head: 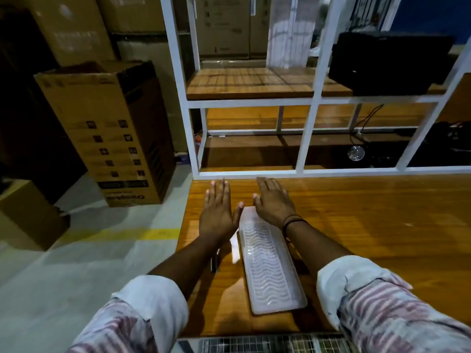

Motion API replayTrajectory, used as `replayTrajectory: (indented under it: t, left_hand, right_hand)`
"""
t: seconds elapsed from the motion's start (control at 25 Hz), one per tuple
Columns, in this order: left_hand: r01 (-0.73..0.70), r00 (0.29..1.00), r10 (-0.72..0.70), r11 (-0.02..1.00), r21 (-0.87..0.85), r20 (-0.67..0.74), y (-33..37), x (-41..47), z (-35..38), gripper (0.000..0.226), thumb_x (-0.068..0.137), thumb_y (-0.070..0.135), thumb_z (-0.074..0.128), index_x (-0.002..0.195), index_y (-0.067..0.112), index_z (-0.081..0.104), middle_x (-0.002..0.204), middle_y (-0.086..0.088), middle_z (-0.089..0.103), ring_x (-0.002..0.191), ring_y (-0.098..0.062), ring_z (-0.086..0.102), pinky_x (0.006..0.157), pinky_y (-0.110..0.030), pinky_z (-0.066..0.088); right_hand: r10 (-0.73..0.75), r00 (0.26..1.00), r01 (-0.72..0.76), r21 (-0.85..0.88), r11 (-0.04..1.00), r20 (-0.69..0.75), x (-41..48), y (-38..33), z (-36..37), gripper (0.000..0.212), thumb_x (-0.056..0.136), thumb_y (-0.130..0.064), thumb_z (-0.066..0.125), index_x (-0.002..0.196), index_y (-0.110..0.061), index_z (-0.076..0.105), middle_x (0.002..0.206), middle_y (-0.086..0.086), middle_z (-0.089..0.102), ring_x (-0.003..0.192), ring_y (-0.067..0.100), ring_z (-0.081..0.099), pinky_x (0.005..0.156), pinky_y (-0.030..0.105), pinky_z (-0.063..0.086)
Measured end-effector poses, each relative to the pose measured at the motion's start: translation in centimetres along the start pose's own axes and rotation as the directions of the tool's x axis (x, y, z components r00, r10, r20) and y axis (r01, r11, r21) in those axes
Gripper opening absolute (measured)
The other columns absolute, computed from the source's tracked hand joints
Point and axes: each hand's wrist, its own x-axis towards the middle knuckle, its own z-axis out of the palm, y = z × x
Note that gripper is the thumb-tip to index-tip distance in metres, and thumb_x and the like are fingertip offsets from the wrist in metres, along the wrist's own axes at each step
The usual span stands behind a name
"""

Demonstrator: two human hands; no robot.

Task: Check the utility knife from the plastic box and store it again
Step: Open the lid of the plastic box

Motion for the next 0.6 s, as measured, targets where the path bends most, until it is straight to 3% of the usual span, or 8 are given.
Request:
replayTrajectory:
  t: [0.12, 0.24, 0.32, 0.44, 0.52, 0.6]
  left_hand:
    - [0.261, 0.963, -0.268, 0.896, -0.36, 0.03, 0.1, -1.1, 0.7, 0.067, 0.11, 0.047, 0.034, 0.166, 0.012, 0.021, 0.175, -0.008, 0.022, 0.162, -0.028, 0.021, 0.124, -0.04, 0.029]
    - [0.306, 0.943, -0.324, 0.772, -0.556, 0.07, -0.3, -2.1, 1.9, 0.053, 0.111, 0.038, 0.039, 0.154, 0.01, 0.047, 0.147, -0.01, 0.062, 0.135, -0.033, 0.059, 0.11, -0.043, 0.05]
    - [0.323, 0.94, -0.32, 0.717, -0.618, 0.12, -0.5, -2.0, 2.5, 0.042, 0.111, 0.028, 0.044, 0.147, 0.01, 0.056, 0.138, -0.005, 0.066, 0.127, -0.03, 0.064, 0.102, -0.041, 0.054]
    - [0.338, 0.935, -0.314, 0.662, -0.668, 0.163, 0.4, -1.5, 2.8, 0.033, 0.108, 0.012, 0.048, 0.134, 0.012, 0.067, 0.128, -0.006, 0.072, 0.121, -0.026, 0.067, 0.09, -0.023, 0.052]
    - [0.376, 0.917, -0.339, 0.559, -0.739, 0.211, 1.2, -1.6, 3.0, 0.03, 0.106, 0.011, 0.05, 0.126, 0.016, 0.071, 0.119, -0.001, 0.074, 0.113, -0.023, 0.069, 0.081, -0.013, 0.053]
    - [0.42, 0.885, -0.387, 0.426, -0.801, 0.258, 1.6, -1.5, 3.4, 0.025, 0.104, 0.019, 0.055, 0.12, 0.021, 0.074, 0.117, 0.0, 0.076, 0.111, -0.023, 0.071, 0.087, -0.025, 0.061]
  right_hand:
    - [-0.001, 0.995, 0.001, 0.003, 1.0, 0.1, -0.5, 0.2, 0.6, 0.054, 0.102, -0.041, 0.047, 0.151, -0.018, 0.04, 0.157, 0.008, 0.043, 0.146, 0.029, 0.035, 0.12, 0.046, 0.025]
    - [0.008, 0.985, -0.012, 0.018, 1.0, 0.175, -0.5, 0.1, 1.4, 0.052, 0.102, -0.044, 0.047, 0.147, -0.017, 0.048, 0.152, 0.009, 0.05, 0.142, 0.032, 0.04, 0.118, 0.045, 0.028]
    - [-0.023, 0.982, 0.021, 0.013, 1.0, 0.188, -0.1, -0.1, 1.9, 0.051, 0.102, -0.046, 0.047, 0.142, -0.017, 0.054, 0.147, 0.01, 0.055, 0.139, 0.031, 0.044, 0.116, 0.044, 0.028]
    - [-0.037, 0.982, 0.038, 0.002, 0.999, 0.185, 0.2, -0.2, 2.5, 0.048, 0.101, -0.046, 0.046, 0.137, -0.017, 0.058, 0.139, 0.01, 0.059, 0.133, 0.032, 0.048, 0.113, 0.046, 0.03]
    - [-0.025, 0.983, 0.026, -0.002, 1.0, 0.181, 0.4, -0.1, 3.0, 0.043, 0.1, -0.045, 0.047, 0.129, -0.018, 0.063, 0.131, 0.01, 0.061, 0.128, 0.032, 0.05, 0.109, 0.047, 0.033]
    - [-0.014, 0.986, 0.013, 0.005, 1.0, 0.165, 0.4, 0.1, 3.5, 0.038, 0.098, -0.046, 0.046, 0.115, -0.018, 0.066, 0.121, 0.01, 0.062, 0.121, 0.032, 0.053, 0.104, 0.048, 0.037]
